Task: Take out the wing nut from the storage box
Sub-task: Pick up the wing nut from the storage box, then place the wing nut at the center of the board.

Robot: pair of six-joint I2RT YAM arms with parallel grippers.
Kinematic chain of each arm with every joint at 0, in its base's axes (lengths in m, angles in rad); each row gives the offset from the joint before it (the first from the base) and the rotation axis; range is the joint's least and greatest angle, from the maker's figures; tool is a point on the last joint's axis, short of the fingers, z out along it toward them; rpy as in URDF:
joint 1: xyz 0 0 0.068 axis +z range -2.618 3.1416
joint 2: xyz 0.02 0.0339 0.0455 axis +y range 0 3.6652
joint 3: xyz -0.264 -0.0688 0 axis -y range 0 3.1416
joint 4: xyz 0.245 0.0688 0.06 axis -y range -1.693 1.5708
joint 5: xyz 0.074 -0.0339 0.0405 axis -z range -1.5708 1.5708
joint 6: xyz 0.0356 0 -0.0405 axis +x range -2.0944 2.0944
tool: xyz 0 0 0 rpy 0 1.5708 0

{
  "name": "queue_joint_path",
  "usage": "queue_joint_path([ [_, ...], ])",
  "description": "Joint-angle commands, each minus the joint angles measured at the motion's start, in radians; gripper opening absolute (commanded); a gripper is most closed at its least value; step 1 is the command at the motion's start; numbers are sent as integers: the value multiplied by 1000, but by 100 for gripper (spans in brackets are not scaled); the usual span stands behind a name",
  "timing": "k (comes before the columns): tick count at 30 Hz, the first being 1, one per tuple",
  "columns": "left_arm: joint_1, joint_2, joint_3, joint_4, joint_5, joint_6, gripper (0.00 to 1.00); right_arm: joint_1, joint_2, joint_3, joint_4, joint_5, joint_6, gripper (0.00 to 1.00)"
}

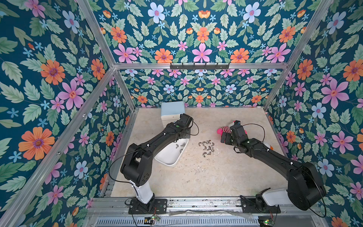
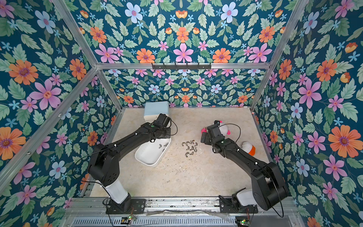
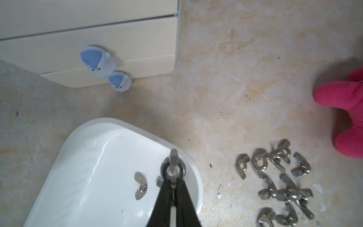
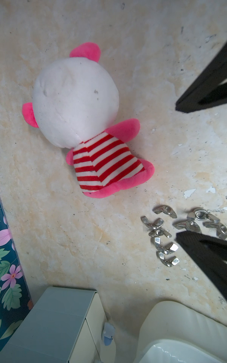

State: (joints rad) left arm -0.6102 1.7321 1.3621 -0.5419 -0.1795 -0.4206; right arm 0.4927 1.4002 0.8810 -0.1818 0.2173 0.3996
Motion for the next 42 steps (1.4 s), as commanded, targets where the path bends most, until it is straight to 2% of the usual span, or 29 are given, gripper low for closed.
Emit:
queue_joint_path([
  [1,-36,-11,25,-27,-29,2,10,0,-1,-3,15,15,12,99],
  [12,-186,47,83,-34,-26,-30,10,0,-6,-16,12,40,25,99],
  [28,-226,163,57,20,12,-73,10,-53,-11,-46,23,32,15,99],
  [42,-246,173,32,34,18,-89,10,-54,20,-51,44,16,15,99],
])
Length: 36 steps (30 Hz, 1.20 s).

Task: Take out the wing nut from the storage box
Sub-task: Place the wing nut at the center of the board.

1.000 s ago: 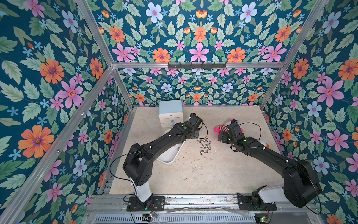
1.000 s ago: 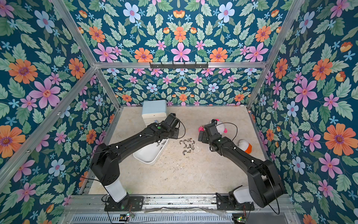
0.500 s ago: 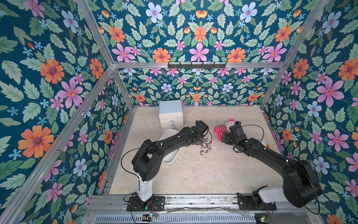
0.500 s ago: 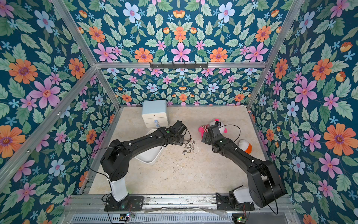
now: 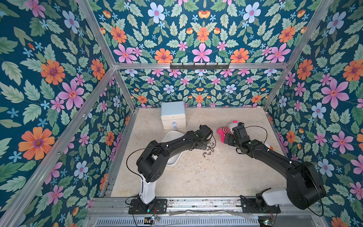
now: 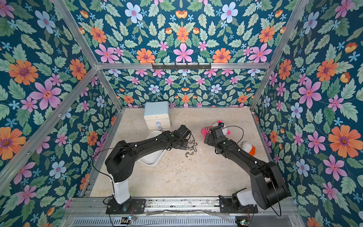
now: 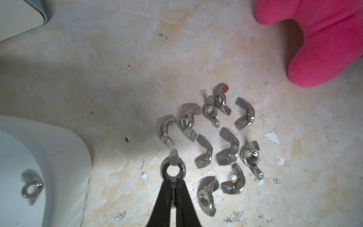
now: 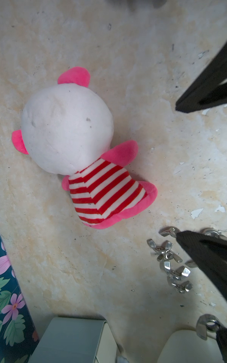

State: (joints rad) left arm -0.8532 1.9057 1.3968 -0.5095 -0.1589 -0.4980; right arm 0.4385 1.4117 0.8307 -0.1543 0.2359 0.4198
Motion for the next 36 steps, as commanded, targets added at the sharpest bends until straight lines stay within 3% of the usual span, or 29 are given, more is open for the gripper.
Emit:
queue_joint_path([
  [1,-4,1,-2,4,-2,-12,10,1,10,0,17,-4,-6,99],
  [36,-15,95,2,45,19,-27,9,0,-7,-2,8,4,-15,99],
])
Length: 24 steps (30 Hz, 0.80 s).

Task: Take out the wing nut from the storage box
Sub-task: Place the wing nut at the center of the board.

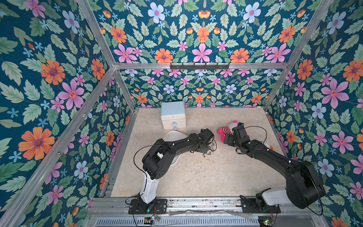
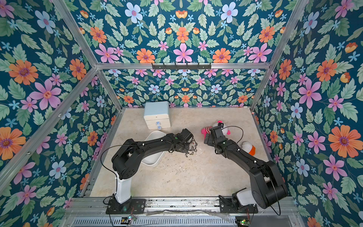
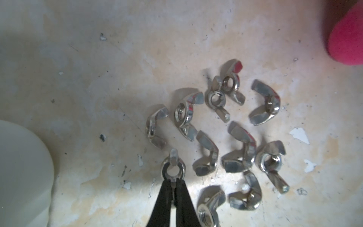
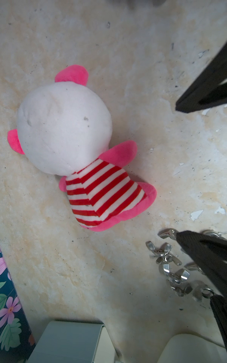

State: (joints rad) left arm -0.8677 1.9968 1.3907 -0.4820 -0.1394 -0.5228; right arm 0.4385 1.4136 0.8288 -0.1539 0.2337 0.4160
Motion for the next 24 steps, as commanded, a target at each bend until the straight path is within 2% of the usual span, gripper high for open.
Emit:
queue_joint_path([
  [1,-1,7,8,17,2,-2,9,0,-11,-1,8,6,-11,99],
  [8,-3,10,11,22,22,4,11,-1,-15,-2,8,7,-8,99],
  [17,-4,28,4,4,20,-5,18,0,-21,-2,8,5,-8,99],
  [24,-4,-14,14,-9,-12,-10,34,0,-29,-4,7,6,-8,99],
])
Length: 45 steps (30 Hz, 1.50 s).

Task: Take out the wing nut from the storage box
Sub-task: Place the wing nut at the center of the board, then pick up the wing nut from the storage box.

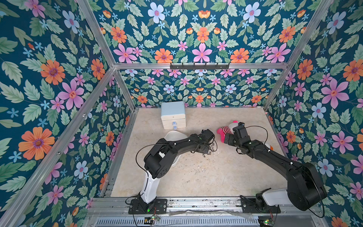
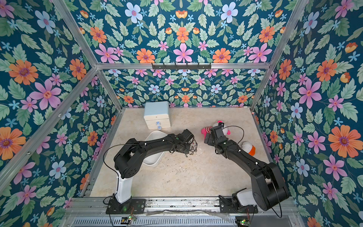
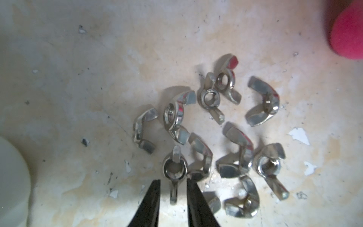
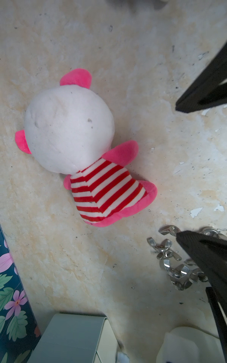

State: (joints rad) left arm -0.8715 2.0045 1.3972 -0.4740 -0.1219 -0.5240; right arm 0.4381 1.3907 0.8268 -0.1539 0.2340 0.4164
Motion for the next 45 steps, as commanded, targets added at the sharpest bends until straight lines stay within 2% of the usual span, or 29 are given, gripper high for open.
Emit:
queue_joint_path([
  [1,-1,-30,15,-23,-39,-8,37,0,-7,-2,7,6,-8,99],
  [9,2,-121,43,-66,-114,-2,45,0,-10,-2,6,3,-8,99],
  [15,44,-212,21,-102,-170,4,47,0,-10,-1,4,-4,-11,99],
  [23,166,-372,-103,-100,-194,12,49,0,-4,8,4,-7,-16,99],
  [30,309,-462,-275,-29,-115,19,50,1,7,20,2,-16,-16,99],
  [38,340,-415,-354,90,-48,34,49,12,19,44,-8,-12,-19,99],
  [45,341,-334,-348,120,-53,33,44,15,18,53,-19,-2,-22,99],
])
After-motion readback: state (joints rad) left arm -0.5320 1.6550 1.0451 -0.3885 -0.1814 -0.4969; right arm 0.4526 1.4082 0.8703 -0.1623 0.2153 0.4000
